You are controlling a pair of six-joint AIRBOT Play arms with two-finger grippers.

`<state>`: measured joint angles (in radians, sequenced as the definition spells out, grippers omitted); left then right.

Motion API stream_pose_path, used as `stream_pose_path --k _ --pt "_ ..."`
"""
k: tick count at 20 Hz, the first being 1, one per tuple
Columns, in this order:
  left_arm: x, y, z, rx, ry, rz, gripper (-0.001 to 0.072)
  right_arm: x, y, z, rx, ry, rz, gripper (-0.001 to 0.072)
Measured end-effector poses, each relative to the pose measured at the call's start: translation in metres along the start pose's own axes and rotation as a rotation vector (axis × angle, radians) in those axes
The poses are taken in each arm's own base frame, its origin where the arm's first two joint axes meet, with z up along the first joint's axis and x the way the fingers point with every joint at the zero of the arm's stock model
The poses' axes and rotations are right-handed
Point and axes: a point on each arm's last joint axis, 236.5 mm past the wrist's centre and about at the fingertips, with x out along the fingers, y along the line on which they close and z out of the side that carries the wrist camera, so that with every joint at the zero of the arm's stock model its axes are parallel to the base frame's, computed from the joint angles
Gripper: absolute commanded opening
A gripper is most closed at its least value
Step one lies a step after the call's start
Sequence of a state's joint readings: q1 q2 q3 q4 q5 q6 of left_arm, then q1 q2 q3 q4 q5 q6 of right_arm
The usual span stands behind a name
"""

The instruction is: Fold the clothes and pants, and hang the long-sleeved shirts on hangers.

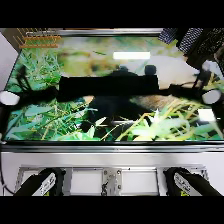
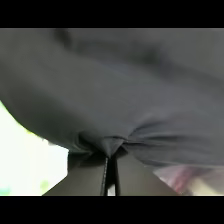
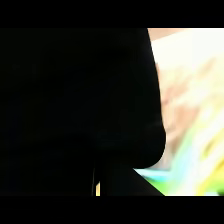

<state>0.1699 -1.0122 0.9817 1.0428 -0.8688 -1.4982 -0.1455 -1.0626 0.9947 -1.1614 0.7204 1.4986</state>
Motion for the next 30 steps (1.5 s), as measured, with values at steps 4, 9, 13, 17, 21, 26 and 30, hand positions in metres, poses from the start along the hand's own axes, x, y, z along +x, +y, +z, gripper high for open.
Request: stream_pose_path --k 4,9,13,17,21,26,30 --pt "-0.158 -0.09 0.09 0.179 -0.407 -0.111 0.0008 -0.133 0.046 0.116 -0.169 -0.352 0.005 0.0011" --pt "-0.341 -0.174 0.083 0.363 -0.796 -0.232 0.0008 -0.286 0.087 0.146 -0.278 -0.67 0.011 0.0011" --pt "-0.416 -0.199 0.05 0.414 -0.938 -0.303 0.0008 -0.354 0.103 0.136 -0.314 -0.801 0.021 0.0011" --pt "-0.403 -0.199 0.043 0.378 -0.858 -0.319 0.0008 -0.355 0.098 0.119 -0.33 -0.746 -0.007 0.001" --pt "-0.295 -0.171 0.062 0.285 -0.529 -0.25 0.0007 -0.284 0.076 0.107 -0.309 -0.502 -0.041 0.001" --pt "-0.107 -0.105 0.07 0.147 -0.061 -0.14 0.0008 -0.135 0.029 0.082 -0.236 -0.093 -0.083 0.001" --pt "0.041 -0.051 0.047 0.063 0.192 -0.077 0.0008 -0.013 -0.007 0.043 -0.188 0.174 -0.108 0.001"
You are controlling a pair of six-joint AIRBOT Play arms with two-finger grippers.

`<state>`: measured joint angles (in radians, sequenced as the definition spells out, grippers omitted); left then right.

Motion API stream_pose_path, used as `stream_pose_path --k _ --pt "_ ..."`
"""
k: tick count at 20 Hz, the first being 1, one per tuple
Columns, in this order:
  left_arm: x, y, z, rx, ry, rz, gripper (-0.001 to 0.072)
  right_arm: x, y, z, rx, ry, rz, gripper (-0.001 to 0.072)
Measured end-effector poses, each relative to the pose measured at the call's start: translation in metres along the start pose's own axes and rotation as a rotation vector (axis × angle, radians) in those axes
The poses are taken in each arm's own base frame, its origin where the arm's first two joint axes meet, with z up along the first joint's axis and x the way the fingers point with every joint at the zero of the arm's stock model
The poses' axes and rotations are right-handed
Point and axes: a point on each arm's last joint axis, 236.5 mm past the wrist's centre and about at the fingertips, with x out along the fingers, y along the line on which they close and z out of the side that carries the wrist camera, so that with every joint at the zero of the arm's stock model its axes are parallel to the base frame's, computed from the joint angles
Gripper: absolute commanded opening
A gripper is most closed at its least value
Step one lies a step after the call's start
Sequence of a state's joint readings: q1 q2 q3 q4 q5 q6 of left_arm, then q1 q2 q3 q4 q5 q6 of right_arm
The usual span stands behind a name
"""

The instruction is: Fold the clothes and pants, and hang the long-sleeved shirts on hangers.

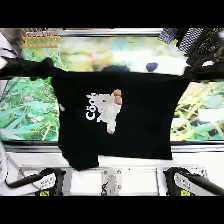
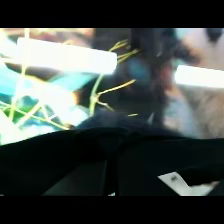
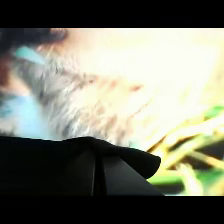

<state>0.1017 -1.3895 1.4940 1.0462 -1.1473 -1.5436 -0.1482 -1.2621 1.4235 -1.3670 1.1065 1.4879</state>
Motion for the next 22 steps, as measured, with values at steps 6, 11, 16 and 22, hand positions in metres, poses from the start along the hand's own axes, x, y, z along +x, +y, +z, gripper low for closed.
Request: stream_pose_path --k 6,11,16,22 --pt "0.122 0.053 0.005 -0.058 0.003 0.055 0.0008 0.135 0.01 -0.009 0.005 0.05 0.016 0.0011" --pt "0.133 0.077 0.024 -0.089 -0.077 0.082 0.0008 0.163 0.017 -0.005 0.103 0.012 0.028 0.001" --pt "0.132 0.106 -0.008 -0.127 0.033 0.107 0.0008 0.17 0.017 -0.048 0.129 0.113 0.017 0.0011" --pt "0.145 0.128 -0.07 -0.17 0.19 0.135 0.0318 0.179 0.026 -0.105 0.12 0.232 0.017 0.0341"
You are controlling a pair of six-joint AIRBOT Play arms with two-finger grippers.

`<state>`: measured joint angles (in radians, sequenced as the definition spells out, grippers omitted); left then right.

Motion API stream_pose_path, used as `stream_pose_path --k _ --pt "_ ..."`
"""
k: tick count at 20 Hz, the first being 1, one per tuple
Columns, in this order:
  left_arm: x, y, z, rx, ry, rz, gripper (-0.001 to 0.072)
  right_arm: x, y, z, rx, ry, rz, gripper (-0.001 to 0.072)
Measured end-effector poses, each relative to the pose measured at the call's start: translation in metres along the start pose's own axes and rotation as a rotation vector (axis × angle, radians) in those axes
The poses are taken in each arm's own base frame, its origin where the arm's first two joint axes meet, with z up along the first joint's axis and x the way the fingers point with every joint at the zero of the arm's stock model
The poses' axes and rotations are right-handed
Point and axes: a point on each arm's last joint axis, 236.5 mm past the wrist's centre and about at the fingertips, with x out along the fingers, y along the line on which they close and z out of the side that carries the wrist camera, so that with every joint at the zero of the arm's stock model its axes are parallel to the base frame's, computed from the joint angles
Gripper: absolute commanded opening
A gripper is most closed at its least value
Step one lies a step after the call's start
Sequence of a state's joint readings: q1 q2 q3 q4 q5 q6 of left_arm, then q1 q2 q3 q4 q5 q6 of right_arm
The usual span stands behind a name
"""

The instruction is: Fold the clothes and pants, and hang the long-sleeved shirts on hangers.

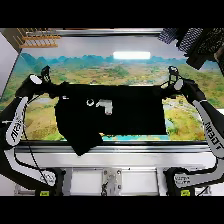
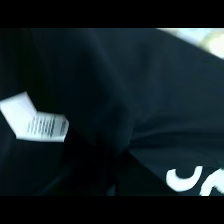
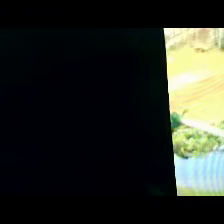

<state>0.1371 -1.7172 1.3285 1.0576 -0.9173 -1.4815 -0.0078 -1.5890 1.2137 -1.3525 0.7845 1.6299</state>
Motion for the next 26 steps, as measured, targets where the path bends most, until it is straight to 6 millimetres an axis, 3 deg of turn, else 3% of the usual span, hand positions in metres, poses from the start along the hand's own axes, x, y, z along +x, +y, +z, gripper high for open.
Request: stream_pose_path --k 1,4,8,11,14,17,20,22,26 --pt "0.001 0.002 -0.005 -0.004 0.017 0.001 0.0483 0.001 0.003 -0.004 0.011 0.011 0.01 0.0537" --pt "-0.009 -0.003 -0.008 0.007 0.035 -0.008 0.0489 -0.009 0.014 -0.014 0.03 0.041 0.045 0.0482" --pt "-0.054 -0.008 -0.005 0.086 -0.011 0.035 0.0489 -0.055 0.009 -0.039 -0.047 0.094 0.018 0.0486" --pt "-0.08 0.001 -0.034 0.125 -0.002 0.089 0.0489 -0.088 -0.017 -0.08 -0.031 0.139 -0.03 0.0487" --pt "-0.088 0.014 -0.081 0.126 0.048 0.119 0.0489 -0.105 -0.044 -0.138 0.129 0.191 -0.058 0.0487" --pt "-0.089 0.027 -0.127 0.107 0.097 0.139 0.0489 -0.103 -0.054 -0.194 0.341 0.25 -0.04 0.0487" --pt "-0.09 0.035 -0.157 0.085 0.111 0.148 0.0489 -0.088 -0.048 -0.225 0.516 0.262 0.018 0.0486" --pt "-0.09 0.039 -0.169 0.073 0.104 0.152 0.0489 -0.077 -0.043 -0.232 0.593 0.245 0.053 0.0486" --pt "-0.094 0.042 -0.181 0.053 0.069 0.154 0.0489 -0.061 -0.04 -0.225 0.655 0.167 0.085 0.0484"
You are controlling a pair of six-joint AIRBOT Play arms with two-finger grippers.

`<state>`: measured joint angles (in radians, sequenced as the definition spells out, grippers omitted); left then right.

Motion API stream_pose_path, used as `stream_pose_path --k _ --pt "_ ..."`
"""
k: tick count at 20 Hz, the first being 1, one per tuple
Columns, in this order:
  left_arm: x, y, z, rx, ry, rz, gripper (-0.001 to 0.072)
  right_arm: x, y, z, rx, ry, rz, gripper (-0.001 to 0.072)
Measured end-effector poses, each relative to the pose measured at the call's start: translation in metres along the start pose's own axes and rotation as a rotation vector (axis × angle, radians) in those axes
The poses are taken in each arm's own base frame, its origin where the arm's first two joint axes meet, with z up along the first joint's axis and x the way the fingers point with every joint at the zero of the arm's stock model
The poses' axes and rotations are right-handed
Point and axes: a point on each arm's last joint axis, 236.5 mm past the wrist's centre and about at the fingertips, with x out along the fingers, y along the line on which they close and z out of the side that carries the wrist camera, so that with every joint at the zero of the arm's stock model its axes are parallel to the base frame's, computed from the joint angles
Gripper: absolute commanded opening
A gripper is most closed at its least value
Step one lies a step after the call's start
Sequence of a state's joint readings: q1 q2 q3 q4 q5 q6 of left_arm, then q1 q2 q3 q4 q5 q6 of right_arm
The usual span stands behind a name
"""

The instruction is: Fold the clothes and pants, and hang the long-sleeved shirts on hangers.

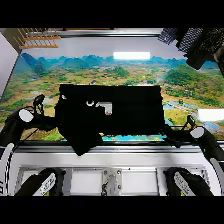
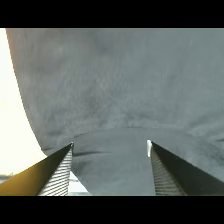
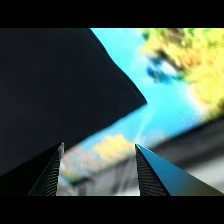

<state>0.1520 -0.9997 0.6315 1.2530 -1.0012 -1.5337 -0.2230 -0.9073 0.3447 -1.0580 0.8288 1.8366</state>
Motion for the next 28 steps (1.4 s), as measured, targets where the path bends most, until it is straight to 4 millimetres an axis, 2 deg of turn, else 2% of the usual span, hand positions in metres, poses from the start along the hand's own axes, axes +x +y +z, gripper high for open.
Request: stream_pose_path --k 1,2,3,4,6,9,11,16,20,21,22,23,25,28 --pt "-0.001 0.0 -0.003 -0.002 -0.005 0.0 0.0489 0.002 0.004 0.004 0.0 -0.02 0.014 0.048" --pt "-0.001 0.001 -0.005 -0.004 -0.011 0.0 0.0489 0.005 0.006 0.006 -0.002 -0.038 0.022 0.0356" --pt "-0.001 0.001 -0.008 -0.01 -0.012 0.0 0.0489 0.007 0.008 0.01 -0.009 -0.06 0.027 0.0146" --pt "0.0 0.002 -0.011 -0.02 -0.012 0.001 0.0489 0.009 0.008 0.013 -0.023 -0.076 0.024 0.0023" --pt "0.004 0.009 -0.022 -0.069 0.003 0.008 0.0489 0.01 0.013 0.018 -0.03 -0.102 0.038 0.0012" --pt "0.017 0.025 -0.048 -0.17 0.058 0.023 0.0489 0.01 0.016 0.02 -0.034 -0.117 0.045 0.0012" --pt "0.025 0.027 -0.065 -0.234 0.094 0.006 0.0488 0.011 0.017 0.021 -0.034 -0.122 0.048 0.0012" --pt "0.043 0.004 -0.089 -0.27 0.131 -0.079 0.0488 0.01 0.018 0.022 -0.032 -0.129 0.054 0.0012" --pt "0.052 -0.015 -0.097 -0.245 0.152 -0.104 0.0487 0.01 0.02 0.022 -0.024 -0.129 0.062 0.0012" --pt "0.055 -0.018 -0.099 -0.238 0.168 -0.107 0.0403 0.01 0.02 0.022 -0.024 -0.13 0.063 0.0012" --pt "0.057 -0.021 -0.102 -0.235 0.186 -0.105 0.0125 0.01 0.02 0.022 -0.023 -0.129 0.064 0.0012" --pt "0.06 -0.023 -0.105 -0.221 0.213 -0.098 0.0008 0.009 0.021 0.021 -0.027 -0.126 0.064 0.0012" --pt "0.06 -0.028 -0.107 -0.163 0.258 -0.095 0.0008 0.006 0.024 0.02 -0.054 -0.117 0.068 0.0011" --pt "0.042 -0.038 -0.099 -0.081 0.28 -0.117 0.0008 -0.009 0.03 0.019 -0.141 -0.094 0.051 0.0011"
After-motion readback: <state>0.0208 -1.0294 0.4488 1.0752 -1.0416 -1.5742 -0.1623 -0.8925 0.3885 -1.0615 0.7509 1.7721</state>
